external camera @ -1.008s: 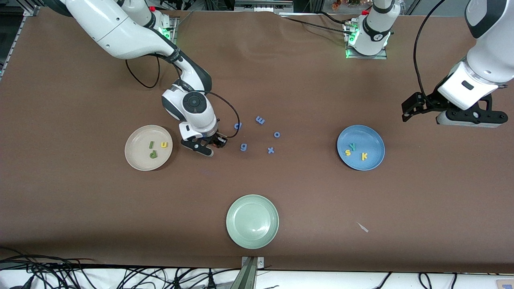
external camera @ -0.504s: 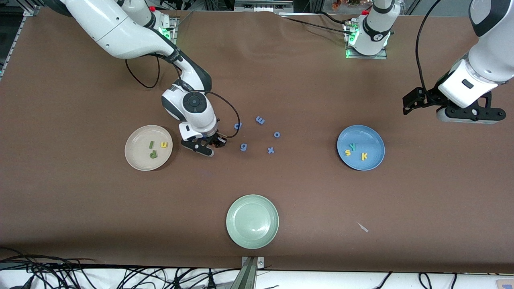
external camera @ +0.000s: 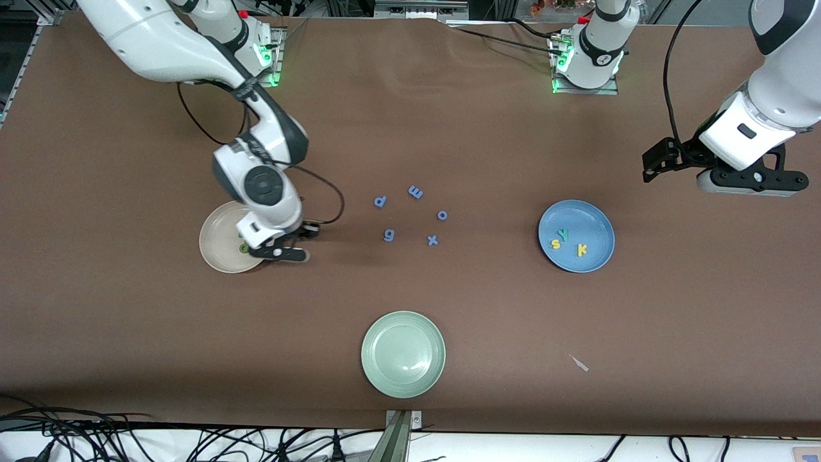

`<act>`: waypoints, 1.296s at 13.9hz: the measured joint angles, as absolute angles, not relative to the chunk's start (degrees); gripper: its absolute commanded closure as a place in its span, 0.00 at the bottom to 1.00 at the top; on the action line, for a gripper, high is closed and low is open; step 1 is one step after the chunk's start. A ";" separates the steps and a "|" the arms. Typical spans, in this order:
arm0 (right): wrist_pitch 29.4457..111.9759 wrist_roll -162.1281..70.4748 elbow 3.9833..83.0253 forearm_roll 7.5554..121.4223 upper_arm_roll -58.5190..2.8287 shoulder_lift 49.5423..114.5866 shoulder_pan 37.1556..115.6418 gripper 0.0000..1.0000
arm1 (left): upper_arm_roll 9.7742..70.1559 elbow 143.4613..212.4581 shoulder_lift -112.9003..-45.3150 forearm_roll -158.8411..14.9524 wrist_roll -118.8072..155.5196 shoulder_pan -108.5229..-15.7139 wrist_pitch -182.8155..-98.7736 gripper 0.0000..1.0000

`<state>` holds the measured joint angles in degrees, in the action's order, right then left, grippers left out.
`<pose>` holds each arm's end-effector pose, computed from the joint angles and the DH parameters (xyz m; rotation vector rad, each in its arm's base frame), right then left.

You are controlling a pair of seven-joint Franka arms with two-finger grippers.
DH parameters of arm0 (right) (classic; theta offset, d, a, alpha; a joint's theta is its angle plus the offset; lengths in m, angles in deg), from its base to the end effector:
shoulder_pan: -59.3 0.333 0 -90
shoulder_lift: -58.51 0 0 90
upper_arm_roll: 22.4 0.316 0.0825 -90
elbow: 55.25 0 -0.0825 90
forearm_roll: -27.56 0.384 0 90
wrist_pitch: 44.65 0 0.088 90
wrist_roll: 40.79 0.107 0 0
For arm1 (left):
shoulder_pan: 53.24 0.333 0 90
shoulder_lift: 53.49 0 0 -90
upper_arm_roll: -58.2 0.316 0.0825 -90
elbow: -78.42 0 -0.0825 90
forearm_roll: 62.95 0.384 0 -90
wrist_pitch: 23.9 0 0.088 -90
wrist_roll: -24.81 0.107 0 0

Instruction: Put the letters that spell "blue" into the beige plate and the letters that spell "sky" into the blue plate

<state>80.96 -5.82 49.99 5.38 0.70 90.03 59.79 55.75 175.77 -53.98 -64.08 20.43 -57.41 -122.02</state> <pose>0.5882 0.2261 0.2380 2.9993 0.0168 -0.1077 0.5614 -0.0669 0.5711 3.1208 -0.0567 0.0046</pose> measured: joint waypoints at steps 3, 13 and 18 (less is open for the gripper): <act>76.42 -18.79 50.00 8.56 -2.86 85.52 58.40 0.07 | 55.73 175.72 -53.98 -64.08 20.43 -57.43 -122.02 0.00; 62.95 -21.34 46.93 18.71 -3.60 75.44 58.24 0.00 | 55.72 175.65 -54.00 -64.08 20.43 -57.65 -122.01 0.00; 46.62 -32.57 37.22 22.86 -7.12 66.17 58.22 0.00 | 55.68 175.62 -54.01 -64.08 20.43 -57.78 -121.98 0.00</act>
<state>46.62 -32.57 37.22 22.86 -7.12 66.17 58.22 55.68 175.62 -54.01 -64.08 20.43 -57.78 -121.98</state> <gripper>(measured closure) 0.000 0.000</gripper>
